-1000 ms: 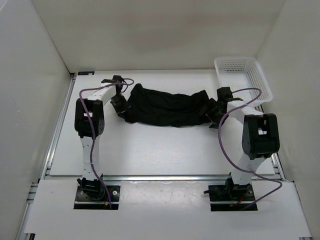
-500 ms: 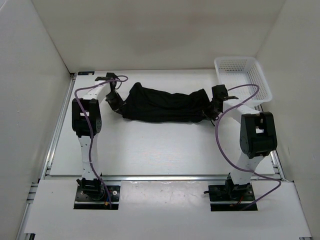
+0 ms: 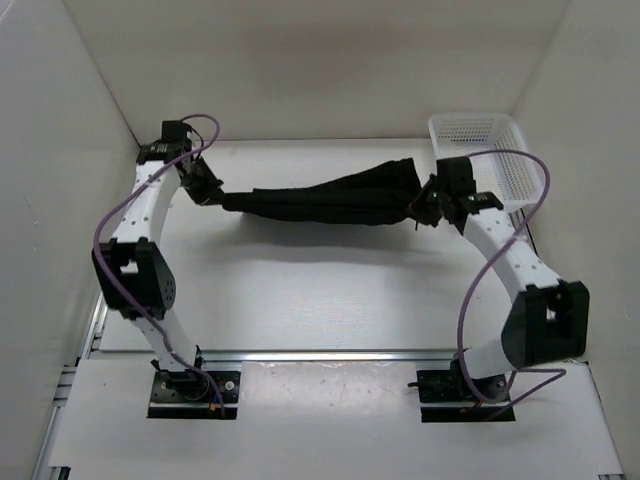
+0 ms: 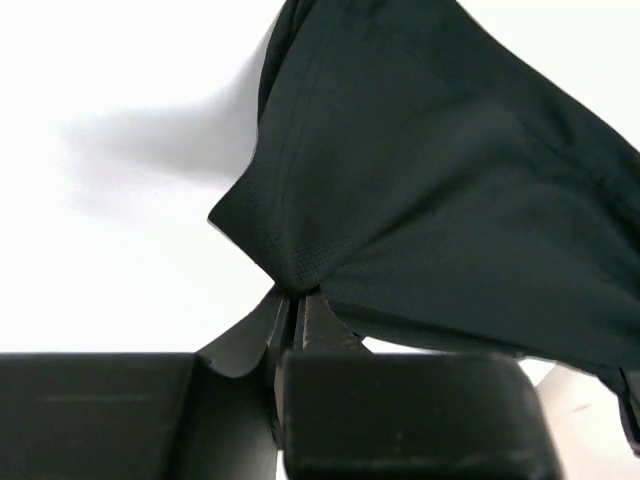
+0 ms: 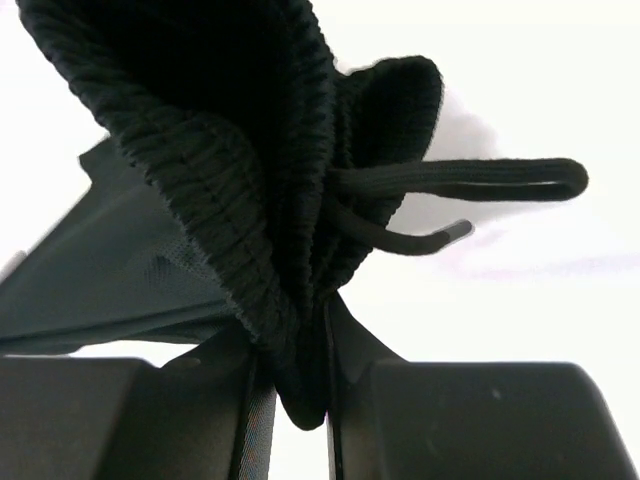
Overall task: Fold and stack the shorts
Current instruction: Fold the shorts
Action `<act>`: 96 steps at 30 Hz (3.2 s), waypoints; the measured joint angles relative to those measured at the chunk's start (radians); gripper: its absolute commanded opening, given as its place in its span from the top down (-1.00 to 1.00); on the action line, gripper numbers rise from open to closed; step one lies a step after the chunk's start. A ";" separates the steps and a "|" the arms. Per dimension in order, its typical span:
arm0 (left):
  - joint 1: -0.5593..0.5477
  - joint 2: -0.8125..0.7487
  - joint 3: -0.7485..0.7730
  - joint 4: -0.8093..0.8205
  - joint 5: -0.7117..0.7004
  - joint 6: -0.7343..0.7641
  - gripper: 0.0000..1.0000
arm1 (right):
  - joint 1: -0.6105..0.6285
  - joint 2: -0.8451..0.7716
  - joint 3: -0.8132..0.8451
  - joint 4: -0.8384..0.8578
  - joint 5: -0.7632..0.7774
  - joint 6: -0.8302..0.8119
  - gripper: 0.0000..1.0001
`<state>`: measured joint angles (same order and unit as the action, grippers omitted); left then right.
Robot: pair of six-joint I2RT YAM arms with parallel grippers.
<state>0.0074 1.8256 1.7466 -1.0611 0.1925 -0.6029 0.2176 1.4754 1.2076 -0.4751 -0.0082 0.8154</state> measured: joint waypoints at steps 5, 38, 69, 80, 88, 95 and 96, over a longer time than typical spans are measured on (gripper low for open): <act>-0.010 -0.275 -0.473 0.090 -0.002 -0.029 0.47 | 0.081 -0.265 -0.365 -0.019 0.023 0.014 0.05; -0.209 -0.175 -0.418 0.024 -0.214 -0.018 -0.52 | -0.027 -0.348 -0.473 -0.306 -0.008 -0.135 -0.99; -0.209 -0.138 -0.430 0.027 -0.213 -0.007 -0.52 | -0.119 -0.432 -0.827 0.205 -0.097 0.226 0.84; -0.185 -0.048 -0.460 0.098 -0.169 -0.011 0.12 | -0.102 -0.271 -0.458 0.044 0.087 -0.044 1.00; -0.168 0.085 -0.498 0.135 -0.108 -0.028 0.79 | 0.015 -0.188 -0.204 -0.063 0.198 -0.184 1.00; -0.233 0.097 -0.499 0.178 -0.031 -0.060 0.79 | 0.283 -0.087 0.015 -0.154 0.325 -0.229 1.00; -0.238 0.098 -0.499 0.181 -0.021 -0.063 0.79 | 0.332 -0.065 0.046 -0.163 0.348 -0.232 1.00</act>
<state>-0.2306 1.9232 1.2476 -0.8803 0.1711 -0.6662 0.5495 1.4105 1.2537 -0.6384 0.3401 0.5835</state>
